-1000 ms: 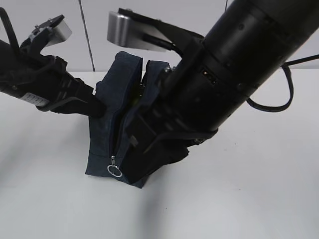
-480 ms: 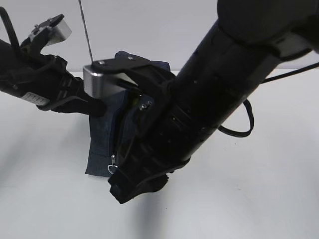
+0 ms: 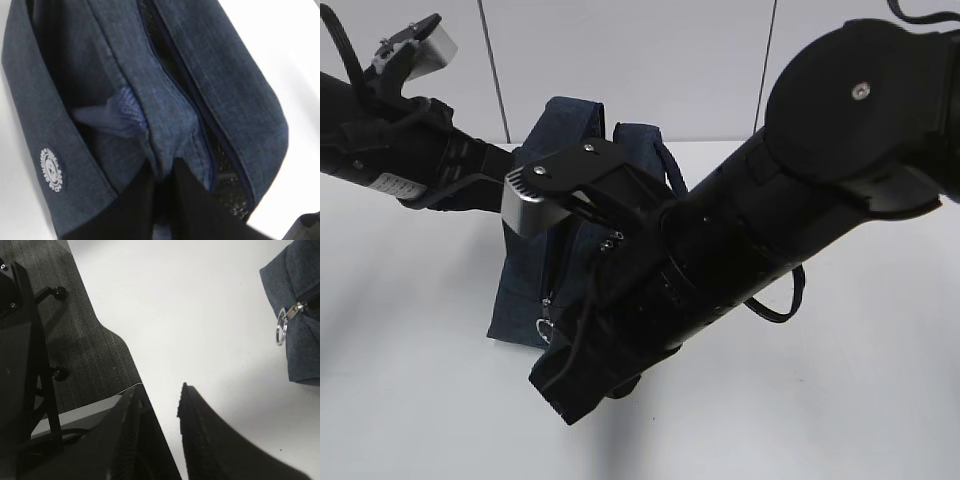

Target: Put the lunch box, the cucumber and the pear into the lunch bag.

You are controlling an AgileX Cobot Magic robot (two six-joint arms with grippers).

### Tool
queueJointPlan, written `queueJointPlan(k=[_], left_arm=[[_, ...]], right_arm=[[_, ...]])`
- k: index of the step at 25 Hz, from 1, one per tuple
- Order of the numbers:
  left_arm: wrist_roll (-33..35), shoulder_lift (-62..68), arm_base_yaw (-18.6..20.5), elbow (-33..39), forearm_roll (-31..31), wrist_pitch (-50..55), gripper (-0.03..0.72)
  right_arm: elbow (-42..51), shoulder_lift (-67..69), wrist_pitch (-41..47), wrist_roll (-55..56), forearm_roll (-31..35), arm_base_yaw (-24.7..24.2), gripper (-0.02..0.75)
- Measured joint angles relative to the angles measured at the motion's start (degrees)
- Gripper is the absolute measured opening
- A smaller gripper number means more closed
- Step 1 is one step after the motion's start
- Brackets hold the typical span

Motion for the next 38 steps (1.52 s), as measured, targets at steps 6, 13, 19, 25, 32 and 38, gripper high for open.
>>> queueJointPlan(k=[6,13,19,25,32,38], left_arm=[[0.0,0.0,0.0,0.0,0.0,-0.3,0.004],[0.0,0.9,0.0,0.0,0.1,-0.4,0.004],[0.0,1.2,0.0,0.0,0.1,-0.4,0.004],[0.0,1.3,-0.1,0.0,0.1,-0.5,0.004],[0.0,1.6,-0.1,0.0,0.1,-0.8,0.004],[0.0,1.7,-0.1,0.0,0.1,-1.0,0.004]], right_arm=[[0.1,0.0,2.2,-0.3,0.4,0.0,0.247],[6.0,0.0,-9.0,-5.5,4.1,0.0,0.245],[11.8,0.4,-15.1,-29.4,25.1,0.0,0.244],[12.2,6.4,-15.5,-52.5,47.0,0.0,0.243],[12.2,10.0,-19.1,-67.8,58.7,0.0,0.243],[12.2,11.0,-22.0,-69.6,59.5,0.0,0.243]])
